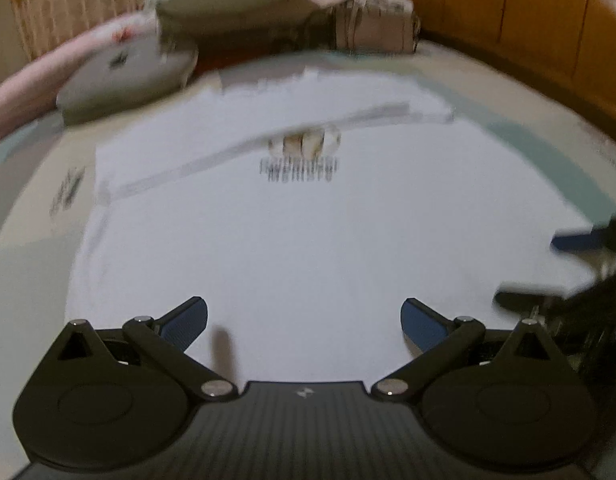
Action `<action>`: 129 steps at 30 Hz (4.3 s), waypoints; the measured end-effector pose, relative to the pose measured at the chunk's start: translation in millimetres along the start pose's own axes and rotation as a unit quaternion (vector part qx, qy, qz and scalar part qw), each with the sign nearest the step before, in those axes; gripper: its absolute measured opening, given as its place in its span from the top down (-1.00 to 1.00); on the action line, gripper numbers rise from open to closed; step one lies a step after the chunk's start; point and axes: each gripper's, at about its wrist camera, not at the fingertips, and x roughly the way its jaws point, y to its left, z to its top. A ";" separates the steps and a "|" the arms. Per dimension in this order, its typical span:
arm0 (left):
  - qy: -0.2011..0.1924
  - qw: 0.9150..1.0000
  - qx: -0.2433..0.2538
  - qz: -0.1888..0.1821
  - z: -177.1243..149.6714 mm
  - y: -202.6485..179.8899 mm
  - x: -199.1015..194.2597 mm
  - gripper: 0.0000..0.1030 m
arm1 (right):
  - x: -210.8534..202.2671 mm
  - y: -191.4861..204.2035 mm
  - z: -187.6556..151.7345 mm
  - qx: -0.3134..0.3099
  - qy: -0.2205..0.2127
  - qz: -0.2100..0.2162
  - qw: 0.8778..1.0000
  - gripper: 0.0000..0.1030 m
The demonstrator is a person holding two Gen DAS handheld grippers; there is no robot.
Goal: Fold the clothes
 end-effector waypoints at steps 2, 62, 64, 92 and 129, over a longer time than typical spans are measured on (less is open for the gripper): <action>-0.010 1.000 -0.019 -0.011 -15.2 6.1 -6.8 -0.99 | -0.6 -2.4 -1.7 -0.002 -0.006 0.005 1.000 -1.00; -0.029 0.991 -0.114 -0.057 133.3 149.3 17.2 -0.99 | 31.4 3.4 78.8 0.018 -0.041 0.154 0.987 -1.00; -0.028 0.990 -0.125 -0.056 159.9 166.0 36.1 -0.99 | 44.9 7.3 73.0 0.020 -0.027 0.162 0.986 -1.00; -0.053 0.958 -0.234 -0.159 235.6 201.3 204.9 -0.98 | 40.9 -7.3 76.6 0.033 -0.032 0.127 0.991 -1.00; 0.002 0.985 -0.169 -0.043 113.7 132.0 7.1 -0.98 | 50.9 -60.3 72.0 0.130 -0.018 0.109 0.985 -1.00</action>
